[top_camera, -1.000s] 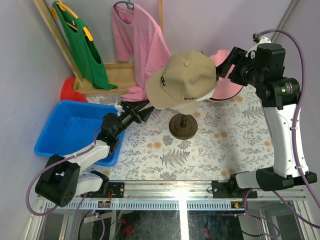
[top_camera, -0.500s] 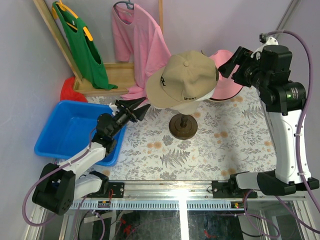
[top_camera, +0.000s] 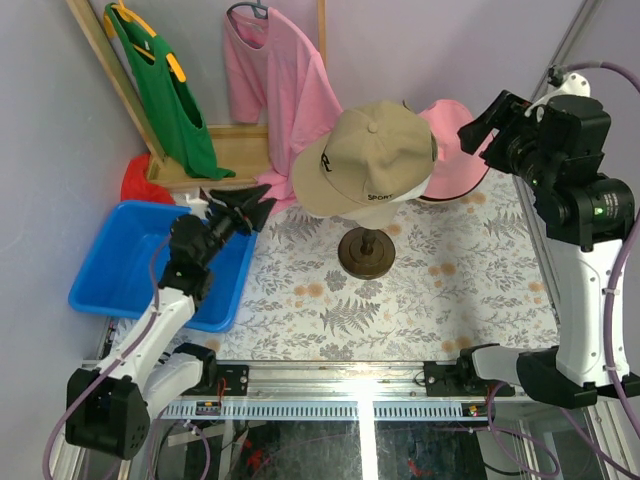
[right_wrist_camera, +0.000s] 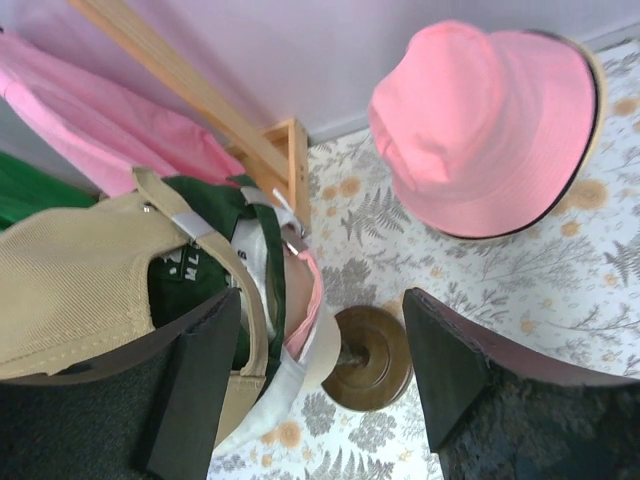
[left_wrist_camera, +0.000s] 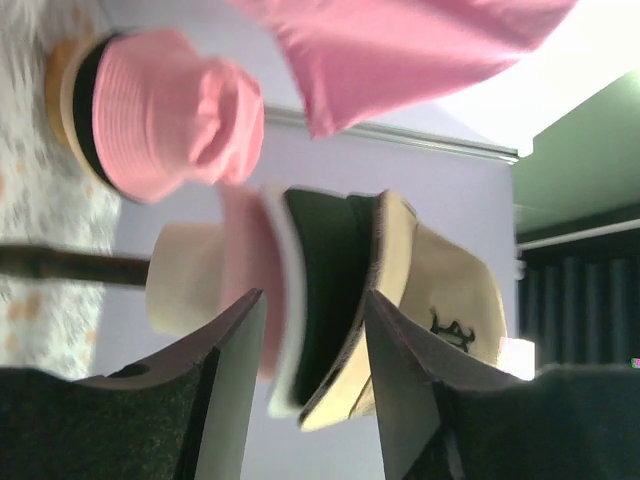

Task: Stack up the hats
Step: Reset both arms

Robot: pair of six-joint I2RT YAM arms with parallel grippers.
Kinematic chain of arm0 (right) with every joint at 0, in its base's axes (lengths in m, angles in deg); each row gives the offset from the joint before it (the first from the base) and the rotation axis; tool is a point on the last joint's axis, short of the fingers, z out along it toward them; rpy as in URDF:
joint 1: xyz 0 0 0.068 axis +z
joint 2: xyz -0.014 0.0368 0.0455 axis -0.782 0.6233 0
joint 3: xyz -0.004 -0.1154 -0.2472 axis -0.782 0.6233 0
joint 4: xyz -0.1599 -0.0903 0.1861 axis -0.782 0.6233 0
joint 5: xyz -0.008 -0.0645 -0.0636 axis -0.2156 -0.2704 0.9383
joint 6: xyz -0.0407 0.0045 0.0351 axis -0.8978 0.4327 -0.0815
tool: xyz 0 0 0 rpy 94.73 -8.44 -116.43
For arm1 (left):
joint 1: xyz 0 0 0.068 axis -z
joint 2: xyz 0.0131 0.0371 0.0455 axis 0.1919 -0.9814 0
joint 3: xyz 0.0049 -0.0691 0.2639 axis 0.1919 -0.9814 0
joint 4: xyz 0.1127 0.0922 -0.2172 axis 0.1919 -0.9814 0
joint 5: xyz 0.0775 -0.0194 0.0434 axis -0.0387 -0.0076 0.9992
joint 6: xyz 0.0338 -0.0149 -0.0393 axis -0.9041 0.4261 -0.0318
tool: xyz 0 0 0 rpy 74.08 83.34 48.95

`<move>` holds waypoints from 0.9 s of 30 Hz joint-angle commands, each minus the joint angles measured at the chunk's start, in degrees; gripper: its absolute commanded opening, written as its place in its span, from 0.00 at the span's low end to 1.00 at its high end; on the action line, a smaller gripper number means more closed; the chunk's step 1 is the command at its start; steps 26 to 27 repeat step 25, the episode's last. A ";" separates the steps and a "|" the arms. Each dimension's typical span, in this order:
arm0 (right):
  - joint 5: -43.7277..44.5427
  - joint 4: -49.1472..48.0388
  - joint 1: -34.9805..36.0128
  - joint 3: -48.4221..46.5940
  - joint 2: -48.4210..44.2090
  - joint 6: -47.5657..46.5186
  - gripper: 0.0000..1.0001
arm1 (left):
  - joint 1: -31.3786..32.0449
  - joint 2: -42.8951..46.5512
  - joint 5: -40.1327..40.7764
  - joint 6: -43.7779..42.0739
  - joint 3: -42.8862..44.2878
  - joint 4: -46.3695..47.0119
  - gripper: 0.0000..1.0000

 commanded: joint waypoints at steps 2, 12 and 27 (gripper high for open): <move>10.90 1.92 -0.33 -6.58 2.76 -5.89 0.76 | -2.34 -0.05 6.25 -37.43 24.94 -29.02 0.44; 21.14 -6.26 -0.39 11.71 -2.22 -6.05 0.99 | -2.21 3.76 31.52 -71.12 29.58 -38.01 0.46; 39.84 -7.25 -0.36 30.91 -9.39 -0.46 1.00 | -1.53 2.37 35.33 -74.31 25.26 -34.13 0.51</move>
